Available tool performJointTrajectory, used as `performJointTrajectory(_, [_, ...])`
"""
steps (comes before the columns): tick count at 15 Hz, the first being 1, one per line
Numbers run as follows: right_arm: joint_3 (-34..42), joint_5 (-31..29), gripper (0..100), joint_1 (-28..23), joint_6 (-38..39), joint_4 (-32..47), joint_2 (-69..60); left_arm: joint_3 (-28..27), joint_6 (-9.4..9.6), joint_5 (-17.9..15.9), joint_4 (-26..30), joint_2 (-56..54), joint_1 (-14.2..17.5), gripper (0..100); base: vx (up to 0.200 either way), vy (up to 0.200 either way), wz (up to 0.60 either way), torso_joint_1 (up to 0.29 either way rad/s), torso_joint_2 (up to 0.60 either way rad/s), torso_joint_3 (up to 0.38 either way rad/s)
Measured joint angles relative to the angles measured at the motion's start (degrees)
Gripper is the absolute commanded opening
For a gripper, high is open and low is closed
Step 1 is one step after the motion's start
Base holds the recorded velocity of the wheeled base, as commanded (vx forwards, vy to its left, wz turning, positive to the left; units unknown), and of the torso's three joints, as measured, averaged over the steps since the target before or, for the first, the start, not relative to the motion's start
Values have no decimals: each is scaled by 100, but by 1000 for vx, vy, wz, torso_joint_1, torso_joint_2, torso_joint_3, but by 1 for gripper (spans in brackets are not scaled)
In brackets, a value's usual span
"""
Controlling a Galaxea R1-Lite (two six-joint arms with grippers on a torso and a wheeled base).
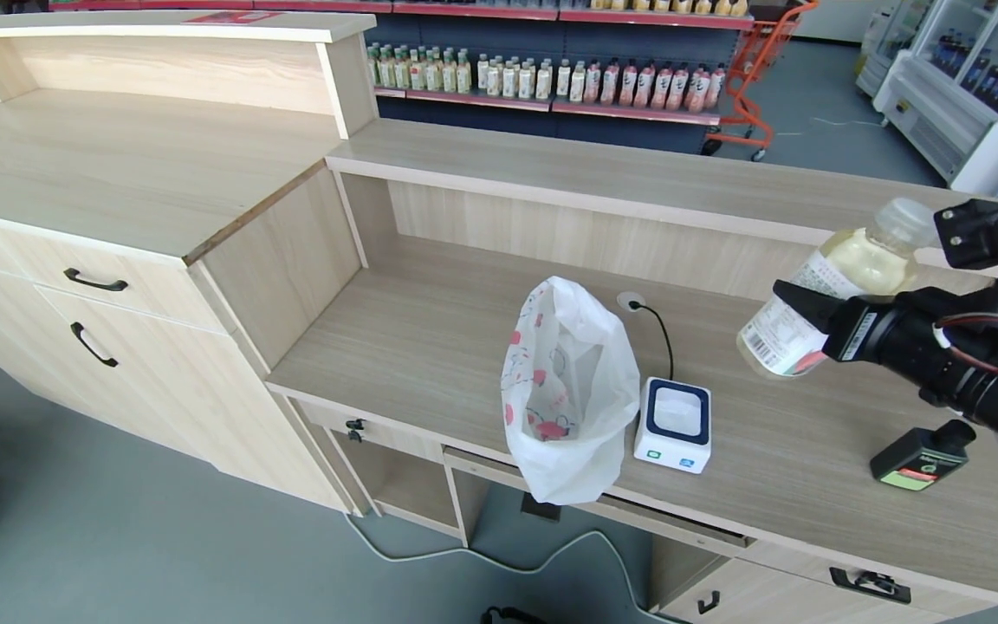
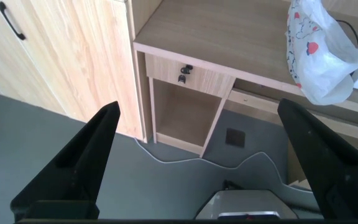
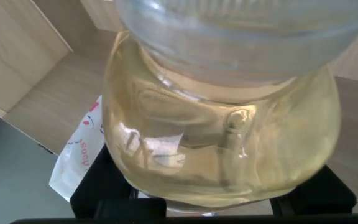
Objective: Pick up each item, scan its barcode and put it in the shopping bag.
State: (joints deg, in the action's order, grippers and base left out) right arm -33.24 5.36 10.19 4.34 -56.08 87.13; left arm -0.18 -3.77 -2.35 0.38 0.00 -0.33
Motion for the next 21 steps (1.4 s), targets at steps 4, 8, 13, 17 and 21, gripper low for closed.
performJointTrajectory(4, [-391, 32, 0, 140, 105, -63, 584, 0, -2, 0, -5, 0, -5, 100, 0, 50, 0, 2, 2, -1])
performJointTrajectory(8, [-1229, 54, 0, 215, 102, -61, 1620, 0, -6, -2, -5, 0, 4, 100, 0, 0, 0, 0, 0, 0])
performJointTrajectory(13, [-1369, 60, 0, 712, 56, -594, 2382, 0, -9, -2, -2, 0, 0, 100, 0, 0, 0, 0, 0, 0])
performJointTrajectory(17, [-1115, 54, 0, 1070, -311, -1270, 2826, 0, -9, 0, -2, 0, 0, 100, 0, 0, 0, 0, 0, 0])
performJointTrajectory(21, [-1163, 282, 0, 1197, -757, -1591, 3324, 0, -9, -2, -2, 0, 0, 100, 0, 0, 0, 0, 0, 0])
